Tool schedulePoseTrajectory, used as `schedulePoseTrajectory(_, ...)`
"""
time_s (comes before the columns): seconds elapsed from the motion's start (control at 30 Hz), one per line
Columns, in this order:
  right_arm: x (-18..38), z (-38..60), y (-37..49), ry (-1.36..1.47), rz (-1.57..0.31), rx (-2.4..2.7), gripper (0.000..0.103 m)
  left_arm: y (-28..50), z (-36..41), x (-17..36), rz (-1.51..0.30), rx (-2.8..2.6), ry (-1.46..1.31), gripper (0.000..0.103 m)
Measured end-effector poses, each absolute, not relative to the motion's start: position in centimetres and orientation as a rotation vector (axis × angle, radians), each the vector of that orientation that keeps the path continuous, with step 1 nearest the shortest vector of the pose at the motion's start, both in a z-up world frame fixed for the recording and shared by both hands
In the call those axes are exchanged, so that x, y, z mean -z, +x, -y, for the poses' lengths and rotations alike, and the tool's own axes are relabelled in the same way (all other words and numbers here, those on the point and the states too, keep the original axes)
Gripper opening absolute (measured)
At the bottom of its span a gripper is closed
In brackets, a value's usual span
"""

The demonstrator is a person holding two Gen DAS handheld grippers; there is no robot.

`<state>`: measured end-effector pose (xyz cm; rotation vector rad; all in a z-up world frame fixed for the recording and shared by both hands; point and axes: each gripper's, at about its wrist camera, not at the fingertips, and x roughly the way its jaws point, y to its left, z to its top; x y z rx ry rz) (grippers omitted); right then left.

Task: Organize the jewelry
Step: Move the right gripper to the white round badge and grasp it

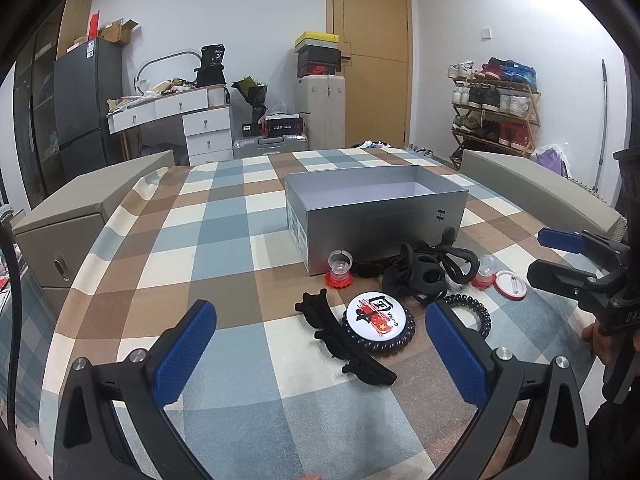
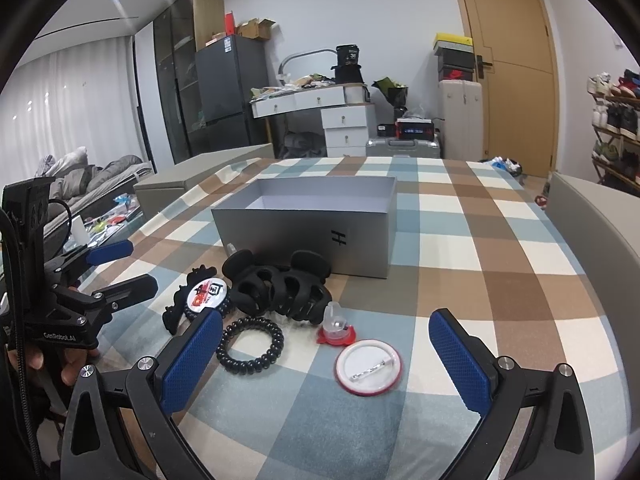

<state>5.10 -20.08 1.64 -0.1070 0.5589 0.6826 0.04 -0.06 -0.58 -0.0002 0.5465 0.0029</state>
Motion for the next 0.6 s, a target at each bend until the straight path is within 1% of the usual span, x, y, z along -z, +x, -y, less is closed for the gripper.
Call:
schedulePoseTrajectory(0.27,-2.3,20.7,6.1,-0.119,-0.608,-0.597,0.103,0.7,-0.4,0.4,-0.574,-0.009,0.005,0.102)
schedulePoseTrajectory(0.43,-1.1,21.1,7.5,-0.096,-0.752,-0.589,0.102,0.9,-0.8,0.1,-0.598,-0.015,0.006,0.102)
schedulePoseTrajectory(0.47,-0.6,20.9,7.6,-0.117,-0.775,-0.59,0.098,0.9,-0.9,0.1,-0.601,-0.016,0.004,0.102)
schedulePoseTrajectory(0.5,-0.3,20.6,7.6,-0.153,-0.79,-0.585,0.088,1.0,-0.9,0.0,-0.607,-0.014,0.003,0.102)
schedulePoseTrajectory(0.53,0.1,20.3,7.6,-0.19,-0.805,-0.582,0.083,1.0,-1.0,0.0,-0.611,-0.016,0.003,0.102)
schedulePoseTrajectory(0.6,0.7,20.0,7.6,-0.205,-0.828,-0.587,0.08,1.2,-1.1,0.1,-0.624,-0.026,-0.006,0.102)
